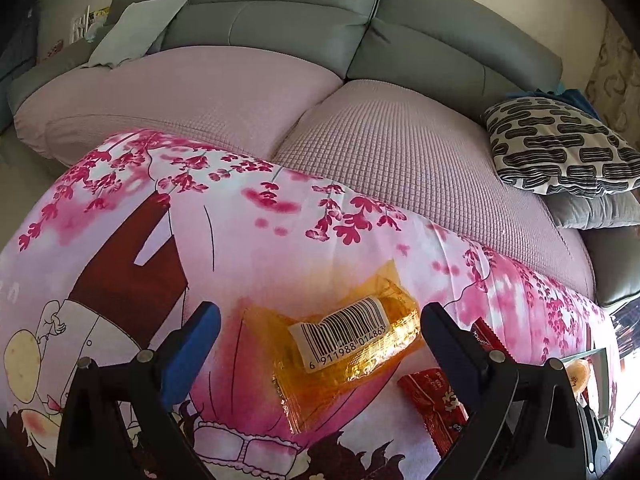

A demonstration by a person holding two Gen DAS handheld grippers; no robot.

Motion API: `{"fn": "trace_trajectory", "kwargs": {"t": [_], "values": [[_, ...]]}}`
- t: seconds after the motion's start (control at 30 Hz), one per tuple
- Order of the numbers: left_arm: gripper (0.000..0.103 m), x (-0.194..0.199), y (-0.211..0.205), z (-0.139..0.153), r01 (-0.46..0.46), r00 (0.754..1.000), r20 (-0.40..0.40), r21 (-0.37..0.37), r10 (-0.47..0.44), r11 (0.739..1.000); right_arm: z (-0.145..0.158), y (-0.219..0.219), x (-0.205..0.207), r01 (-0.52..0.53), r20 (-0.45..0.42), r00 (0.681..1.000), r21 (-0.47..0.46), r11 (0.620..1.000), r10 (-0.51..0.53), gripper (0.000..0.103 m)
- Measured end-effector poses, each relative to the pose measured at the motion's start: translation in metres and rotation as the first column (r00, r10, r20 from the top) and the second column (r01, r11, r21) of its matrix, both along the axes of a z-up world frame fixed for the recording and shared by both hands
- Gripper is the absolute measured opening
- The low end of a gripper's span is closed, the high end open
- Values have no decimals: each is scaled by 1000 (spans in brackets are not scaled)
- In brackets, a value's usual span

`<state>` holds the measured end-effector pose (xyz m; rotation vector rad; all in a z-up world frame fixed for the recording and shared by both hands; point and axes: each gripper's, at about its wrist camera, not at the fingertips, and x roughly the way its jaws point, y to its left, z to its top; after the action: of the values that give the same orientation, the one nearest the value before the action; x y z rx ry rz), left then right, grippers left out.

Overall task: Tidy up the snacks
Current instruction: 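Grasp the orange barcode bread packet with the left tool while the right tool grasps the red wafer packet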

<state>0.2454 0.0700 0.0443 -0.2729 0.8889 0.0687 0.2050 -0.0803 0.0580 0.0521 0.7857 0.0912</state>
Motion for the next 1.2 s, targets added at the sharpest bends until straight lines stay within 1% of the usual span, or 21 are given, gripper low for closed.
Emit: {"fn": "trace_trajectory", "kwargs": {"t": [0.13, 0.27, 0.3, 0.4, 0.43, 0.5, 0.53, 0.6, 0.63, 0.83, 1.07, 1.13, 1.2], "values": [[100, 2, 2, -8, -10, 1000, -18, -6, 10, 1000, -8, -2, 4, 6, -29, 1000, 16, 1000, -6, 77], [95, 3, 5, -12, -11, 1000, -24, -27, 10, 1000, -13, -6, 6, 21, -48, 999, 36, 999, -19, 71], [93, 3, 5, -12, -10, 1000, -21, -35, 9, 999, -14, -7, 6, 21, -50, 999, 44, 999, -18, 71], [92, 3, 5, -13, -9, 1000, -22, -45, 8, 999, -16, -8, 7, 17, -49, 999, 67, 998, -13, 68], [88, 3, 5, -14, -8, 1000, -22, -51, 7, 999, -16, -8, 7, 15, -48, 999, 74, 997, -12, 67], [80, 3, 5, -14, 7, 1000, -19, -94, -9, 996, -17, -8, 7, 11, -54, 999, 86, 996, -7, 66], [79, 3, 5, -15, 11, 1000, -22, -108, -14, 994, -18, -8, 8, 9, -56, 998, 93, 996, -3, 64], [79, 3, 3, -16, 18, 1000, -22, -108, -20, 994, -19, -8, 8, 6, -62, 998, 113, 994, 1, 63], [76, 4, 3, -16, 23, 999, -22, -112, -25, 993, -20, -8, 9, 4, -63, 998, 121, 993, 3, 62], [76, 5, 2, -19, 34, 999, -27, -140, -38, 990, -22, -9, 10, -1, -64, 998, 140, 990, 10, 61], [75, 5, 1, -23, 39, 999, -25, -152, -44, 988, -24, -7, 10, -5, -56, 998, 129, 992, 12, 61], [71, 4, 0, -21, 42, 999, -23, -158, -46, 986, -24, -7, 10, -5, -54, 998, 129, 992, 12, 60], [68, 3, 1, -19, 43, 999, -20, -161, -46, 986, -23, -7, 9, -6, -52, 999, 134, 991, 13, 60]]}}
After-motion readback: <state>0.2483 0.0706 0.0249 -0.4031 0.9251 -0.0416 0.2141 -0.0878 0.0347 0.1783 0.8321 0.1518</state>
